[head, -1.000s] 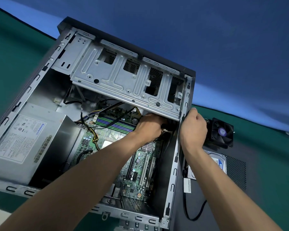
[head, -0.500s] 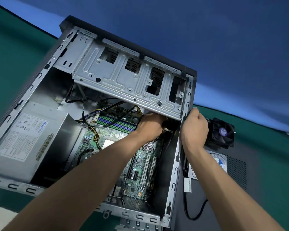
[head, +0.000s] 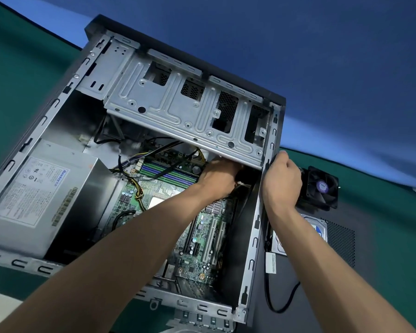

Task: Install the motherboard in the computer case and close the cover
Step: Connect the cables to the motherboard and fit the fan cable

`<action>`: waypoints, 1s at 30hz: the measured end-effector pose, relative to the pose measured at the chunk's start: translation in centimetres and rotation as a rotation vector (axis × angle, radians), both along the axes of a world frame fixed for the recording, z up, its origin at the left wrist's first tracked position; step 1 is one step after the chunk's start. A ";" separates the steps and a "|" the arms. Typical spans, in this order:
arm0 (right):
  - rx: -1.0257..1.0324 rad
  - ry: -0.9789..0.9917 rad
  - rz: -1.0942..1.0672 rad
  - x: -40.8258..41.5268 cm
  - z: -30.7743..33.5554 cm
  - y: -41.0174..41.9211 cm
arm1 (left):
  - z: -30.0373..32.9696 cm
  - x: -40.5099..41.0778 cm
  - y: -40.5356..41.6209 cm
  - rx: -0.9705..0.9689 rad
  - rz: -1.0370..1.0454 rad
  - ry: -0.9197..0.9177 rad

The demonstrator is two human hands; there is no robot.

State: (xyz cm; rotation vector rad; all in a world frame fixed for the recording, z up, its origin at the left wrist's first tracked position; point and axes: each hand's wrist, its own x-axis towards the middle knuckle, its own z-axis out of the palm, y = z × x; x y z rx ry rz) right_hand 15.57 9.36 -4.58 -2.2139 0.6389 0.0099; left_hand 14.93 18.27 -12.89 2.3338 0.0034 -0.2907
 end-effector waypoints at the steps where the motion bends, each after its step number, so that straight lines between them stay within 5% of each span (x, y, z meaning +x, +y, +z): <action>1: 0.001 0.002 0.000 0.0 0.0 0.0 | 0.0 0.0 0.0 0.001 -0.011 -0.007; 30: 0.002 -0.001 0.017 0.0 0.0 -0.1 | -0.2 0.1 0.2 -0.083 0.028 0.016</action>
